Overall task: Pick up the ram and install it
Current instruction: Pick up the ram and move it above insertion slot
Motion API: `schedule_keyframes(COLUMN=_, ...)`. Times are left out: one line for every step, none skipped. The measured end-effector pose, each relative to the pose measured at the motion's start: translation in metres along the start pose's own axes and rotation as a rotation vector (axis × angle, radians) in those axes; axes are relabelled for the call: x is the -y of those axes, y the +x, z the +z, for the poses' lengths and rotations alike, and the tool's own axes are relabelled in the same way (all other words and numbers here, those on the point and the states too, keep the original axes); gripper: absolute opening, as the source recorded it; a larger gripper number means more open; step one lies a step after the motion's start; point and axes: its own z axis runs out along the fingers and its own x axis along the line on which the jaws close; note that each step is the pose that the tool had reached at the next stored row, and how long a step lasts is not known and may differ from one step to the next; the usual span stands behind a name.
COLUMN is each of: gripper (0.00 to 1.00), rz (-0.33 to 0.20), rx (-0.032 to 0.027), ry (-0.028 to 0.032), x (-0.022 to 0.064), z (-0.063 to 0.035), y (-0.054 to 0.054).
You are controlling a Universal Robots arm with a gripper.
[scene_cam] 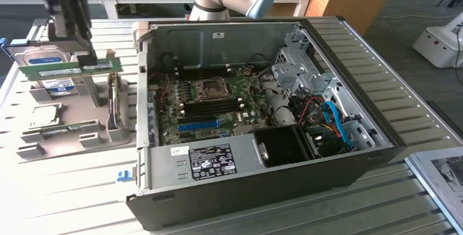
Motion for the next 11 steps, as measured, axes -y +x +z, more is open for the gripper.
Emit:
schedule_keyframes(gripper=0.12, rz=0.000, rx=0.0001, ry=0.0001, x=0.0034, z=-0.0001, y=0.000)
schedule_keyframes(gripper=0.12, rz=0.000, rx=0.0001, ry=0.0001, x=0.0070, z=-0.0002, y=0.000)
schedule_keyframes(gripper=0.12, rz=0.000, rx=0.0000, ry=0.0000, x=0.0104, z=-0.0003, y=0.000)
schedule_keyframes(gripper=0.12, rz=0.000, rx=0.0001, ry=0.0001, x=0.0139, z=-0.0004, y=0.001)
schedule_keyframes(gripper=0.12, rz=0.000, rx=0.0000, ry=0.0000, x=0.0175, z=-0.0005, y=0.001)
schedule_keyframes(gripper=0.12, rz=0.000, rx=0.0000, ry=0.0000, x=0.0212, z=-0.0006, y=0.001)
schedule_keyframes(gripper=0.12, rz=0.000, rx=-0.0001, ry=0.0000, x=0.0251, z=-0.0008, y=0.001)
schedule_keyframes(gripper=0.12, rz=0.000, rx=0.0000, ry=0.0000, x=0.0288, z=-0.0008, y=0.001)
schedule_keyframes(gripper=0.12, rz=0.000, rx=0.0000, ry=0.0001, x=0.0330, z=-0.0009, y=0.002)
schedule_keyframes(gripper=0.12, rz=-0.001, rx=0.0000, ry=0.0001, x=0.0369, z=-0.0011, y=0.002)
schedule_keyframes(gripper=0.12, rz=-0.001, rx=0.0001, ry=0.0001, x=0.0407, z=-0.0011, y=0.002)
